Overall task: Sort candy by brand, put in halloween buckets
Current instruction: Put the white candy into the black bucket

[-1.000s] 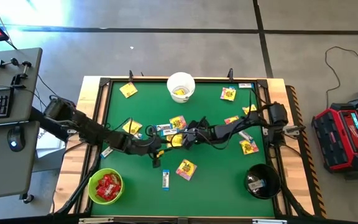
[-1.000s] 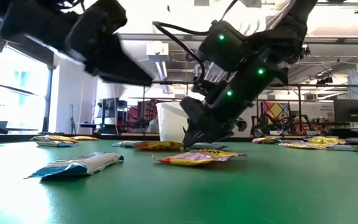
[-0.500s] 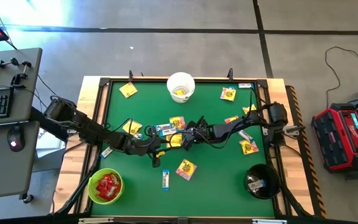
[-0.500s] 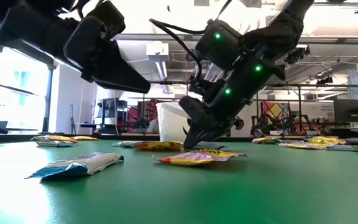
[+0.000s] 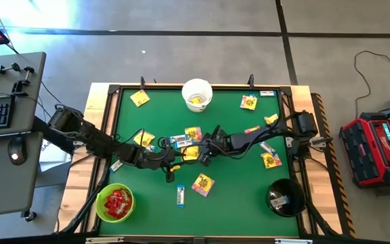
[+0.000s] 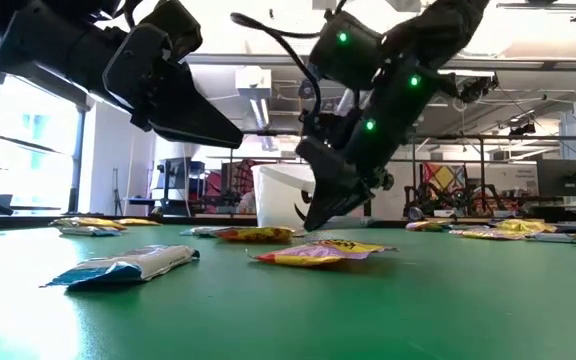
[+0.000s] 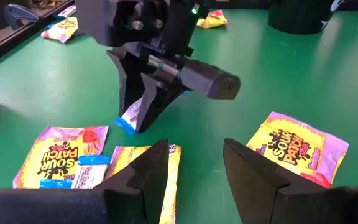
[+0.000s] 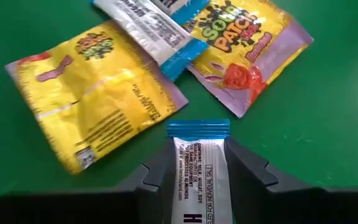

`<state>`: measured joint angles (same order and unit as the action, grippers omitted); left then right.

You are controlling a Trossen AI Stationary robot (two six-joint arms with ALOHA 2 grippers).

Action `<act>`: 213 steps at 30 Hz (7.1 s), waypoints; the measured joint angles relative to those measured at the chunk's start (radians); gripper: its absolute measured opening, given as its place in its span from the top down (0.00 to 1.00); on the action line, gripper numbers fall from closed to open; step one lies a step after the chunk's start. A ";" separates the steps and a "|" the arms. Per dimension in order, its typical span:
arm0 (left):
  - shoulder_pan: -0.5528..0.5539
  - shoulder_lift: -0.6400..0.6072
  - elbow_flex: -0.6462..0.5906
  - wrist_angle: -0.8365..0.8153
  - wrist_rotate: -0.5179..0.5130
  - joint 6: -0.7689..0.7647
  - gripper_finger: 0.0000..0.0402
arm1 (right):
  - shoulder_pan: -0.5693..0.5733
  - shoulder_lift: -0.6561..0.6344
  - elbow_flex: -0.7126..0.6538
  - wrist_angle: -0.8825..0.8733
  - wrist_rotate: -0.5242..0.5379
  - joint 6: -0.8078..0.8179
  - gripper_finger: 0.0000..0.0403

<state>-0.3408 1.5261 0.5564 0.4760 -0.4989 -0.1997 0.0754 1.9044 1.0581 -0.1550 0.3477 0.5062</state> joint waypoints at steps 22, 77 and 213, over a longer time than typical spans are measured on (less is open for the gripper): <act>0.000 0.000 0.001 -0.006 0.002 -0.006 0.63 | 0.277 -0.359 0.126 -0.734 -0.053 0.192 0.76; 0.000 0.000 0.001 -0.007 0.018 -0.025 0.63 | 0.941 -0.563 -0.052 -0.996 -0.351 1.213 0.44; 0.000 0.000 0.000 -0.050 0.017 0.001 0.63 | -0.972 -0.033 -0.067 -0.251 0.264 -0.074 0.75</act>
<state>-0.3409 1.5261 0.5568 0.4259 -0.4816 -0.1985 -0.8967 1.8713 0.9913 -0.4065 0.6115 0.4326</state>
